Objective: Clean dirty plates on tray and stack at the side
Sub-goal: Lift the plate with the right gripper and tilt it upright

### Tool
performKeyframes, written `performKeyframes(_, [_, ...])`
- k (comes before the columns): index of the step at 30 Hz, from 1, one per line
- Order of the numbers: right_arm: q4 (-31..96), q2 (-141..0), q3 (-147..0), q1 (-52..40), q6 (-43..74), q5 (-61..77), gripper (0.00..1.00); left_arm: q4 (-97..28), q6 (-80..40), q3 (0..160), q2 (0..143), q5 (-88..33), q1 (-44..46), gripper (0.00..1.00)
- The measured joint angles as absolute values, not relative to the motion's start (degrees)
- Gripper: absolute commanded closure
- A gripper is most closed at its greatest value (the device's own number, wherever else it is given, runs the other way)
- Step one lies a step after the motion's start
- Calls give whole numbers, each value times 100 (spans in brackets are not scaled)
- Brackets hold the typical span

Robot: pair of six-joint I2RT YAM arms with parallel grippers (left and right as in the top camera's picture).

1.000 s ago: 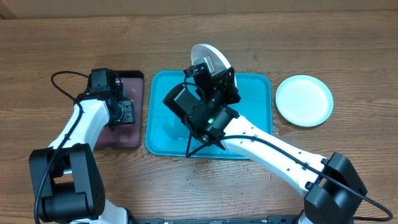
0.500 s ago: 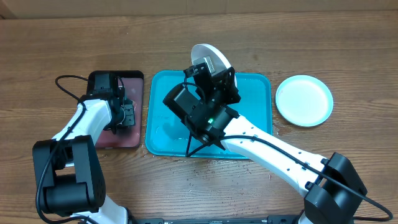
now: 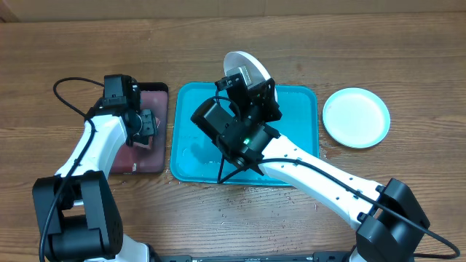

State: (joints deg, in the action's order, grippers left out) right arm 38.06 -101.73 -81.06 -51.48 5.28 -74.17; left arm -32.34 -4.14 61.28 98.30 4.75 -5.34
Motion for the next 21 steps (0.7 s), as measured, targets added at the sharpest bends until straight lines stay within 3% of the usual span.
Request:
performKeyframes(7, [3804,-10173,-8106,-5148,528,-7415,96,-2749,-410,6132,10143,311,-534,35])
performKeyframes(9, [3804,-10173,-8106,-5148,526,-7415,96,-2593,-410,6132,10335,274,-534,39])
performKeyframes(10, [3806,-10173,-8106,-5148,530,-7415,96,-2519,-408,6132,10431,244,-534,67])
performKeyframes(12, [3802,-10173,-8106,-5148,530,-7417,96,-2388,-405,6132,10569,189,-534,96])
performKeyframes(21, [3804,-10173,-8106,-5148,528,-7417,96,-2412,-390,6233,10593,193,-534,93])
